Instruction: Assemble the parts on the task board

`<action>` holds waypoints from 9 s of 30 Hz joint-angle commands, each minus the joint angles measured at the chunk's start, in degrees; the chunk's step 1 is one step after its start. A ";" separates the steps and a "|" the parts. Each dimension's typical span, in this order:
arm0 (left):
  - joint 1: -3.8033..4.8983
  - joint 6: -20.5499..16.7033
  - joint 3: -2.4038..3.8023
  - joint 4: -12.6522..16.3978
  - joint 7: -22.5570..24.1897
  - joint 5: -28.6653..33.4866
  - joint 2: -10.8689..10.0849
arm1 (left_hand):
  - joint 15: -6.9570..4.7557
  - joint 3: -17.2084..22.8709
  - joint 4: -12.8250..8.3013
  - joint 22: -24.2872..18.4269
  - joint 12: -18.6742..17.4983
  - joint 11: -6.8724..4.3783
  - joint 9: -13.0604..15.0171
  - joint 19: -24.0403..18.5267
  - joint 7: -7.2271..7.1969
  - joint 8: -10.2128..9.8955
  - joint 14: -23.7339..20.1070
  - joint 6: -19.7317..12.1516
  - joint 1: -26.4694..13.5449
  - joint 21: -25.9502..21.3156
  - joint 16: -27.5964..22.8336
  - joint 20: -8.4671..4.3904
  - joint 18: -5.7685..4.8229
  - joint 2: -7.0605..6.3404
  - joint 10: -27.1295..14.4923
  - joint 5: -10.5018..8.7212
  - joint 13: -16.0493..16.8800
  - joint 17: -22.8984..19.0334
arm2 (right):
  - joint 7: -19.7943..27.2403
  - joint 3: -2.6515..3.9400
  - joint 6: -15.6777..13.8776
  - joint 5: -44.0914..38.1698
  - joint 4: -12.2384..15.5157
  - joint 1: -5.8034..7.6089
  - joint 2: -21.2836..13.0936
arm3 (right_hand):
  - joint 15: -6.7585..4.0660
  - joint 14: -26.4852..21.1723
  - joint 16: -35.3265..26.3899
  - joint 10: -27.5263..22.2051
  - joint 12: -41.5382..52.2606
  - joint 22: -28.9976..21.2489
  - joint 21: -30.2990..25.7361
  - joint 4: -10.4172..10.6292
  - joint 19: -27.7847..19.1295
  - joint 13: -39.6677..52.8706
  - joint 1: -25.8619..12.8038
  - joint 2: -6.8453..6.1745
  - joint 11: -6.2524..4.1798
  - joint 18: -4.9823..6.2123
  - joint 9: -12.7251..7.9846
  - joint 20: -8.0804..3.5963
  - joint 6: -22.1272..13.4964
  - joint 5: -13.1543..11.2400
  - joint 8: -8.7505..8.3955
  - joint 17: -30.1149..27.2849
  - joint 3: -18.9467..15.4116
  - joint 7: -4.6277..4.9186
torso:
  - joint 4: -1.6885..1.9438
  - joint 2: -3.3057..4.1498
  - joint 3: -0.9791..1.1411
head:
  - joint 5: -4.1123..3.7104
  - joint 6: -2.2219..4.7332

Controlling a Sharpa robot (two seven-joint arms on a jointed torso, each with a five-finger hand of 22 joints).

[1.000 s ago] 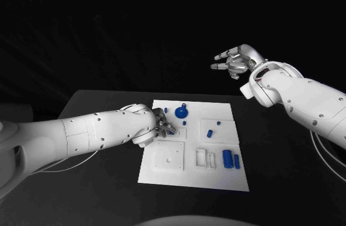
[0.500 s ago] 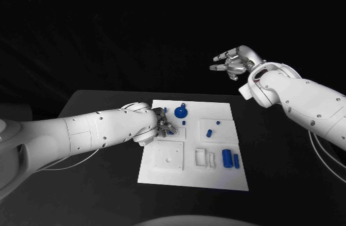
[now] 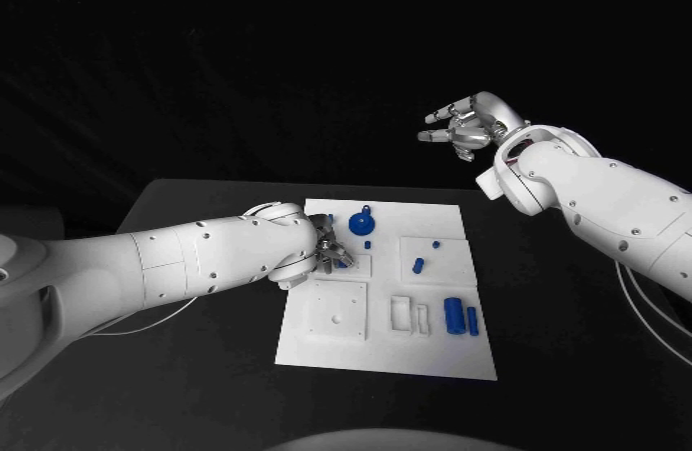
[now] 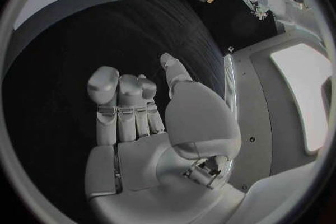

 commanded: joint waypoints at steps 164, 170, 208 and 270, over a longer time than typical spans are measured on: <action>6.00 18.05 6.38 -28.34 5.79 2.73 7.67 | 1.30 -15.06 11.25 1.00 -9.15 2.14 -38.93 0.08 1.59 -6.84 -2.48 -5.48 1.00 -5.69 -5.73 0.47 -0.30 1.73 1.81 -21.16 2.32 -7.07 | -0.28 0.03 0.90 -1.39 3.39 -1.80 -3.03 | 0.03 -0.50 -0.84 -0.66 0.02 5.77 -1.15 -0.64 2.07 -0.35 -0.70 0.86 0.02 0.89 -0.06 0.21 0.19 0.21 -0.34 -0.62 0.18 0.11 | -1.73 2.66 -1.03 | 0.64 3.38; 5.79 19.11 6.38 -28.91 5.79 4.30 8.11 | 1.32 -15.00 11.26 1.01 -9.16 2.16 -38.98 0.00 1.60 -6.80 -2.52 -5.50 0.95 -5.70 -5.65 0.49 -0.32 1.77 1.76 -21.28 2.35 -6.98 | -0.26 0.03 0.95 -1.39 3.36 -1.80 -2.88 | 0.01 -0.50 -0.90 -0.64 -0.08 5.73 -1.33 -0.47 2.10 -0.49 -0.70 0.68 0.00 0.91 -0.06 0.19 0.25 0.28 -0.33 -0.68 0.28 0.09 | -1.74 2.66 -1.02 | 0.60 3.31; 4.98 20.80 6.26 -30.64 6.88 5.71 9.24 | 1.18 -13.35 7.72 1.02 -9.07 2.09 -39.41 -0.16 1.31 -6.68 -2.54 -4.96 4.25 -5.44 -5.30 0.40 -0.39 6.51 1.84 -20.64 2.58 -6.80 | -0.26 0.03 1.16 -1.39 3.08 -1.80 -2.02 | 0.00 -0.41 -0.77 -0.56 0.02 5.78 -1.17 -0.43 2.16 -0.45 -0.61 0.65 -0.02 0.88 -0.06 0.18 0.29 0.28 -0.33 -0.60 0.37 0.08 | -1.77 2.71 -1.00 | 0.55 3.11; 4.81 12.03 6.07 -18.81 5.37 14.90 2.18 | 0.40 17.05 -1.30 1.03 -7.09 1.07 -24.42 0.13 -1.40 5.06 -1.30 -2.45 -1.30 -4.17 -4.04 -0.31 -0.75 1.74 2.56 -13.43 1.57 -5.27 | -0.83 0.02 2.71 -1.39 2.52 -1.80 -2.50 | -0.02 -0.41 -0.76 -0.50 0.14 5.80 -1.06 -0.49 2.15 -0.35 -0.42 0.74 -0.03 0.86 -0.06 0.16 0.34 0.65 -0.34 -0.57 0.50 0.07 | -1.20 2.38 -0.83 | 0.52 2.89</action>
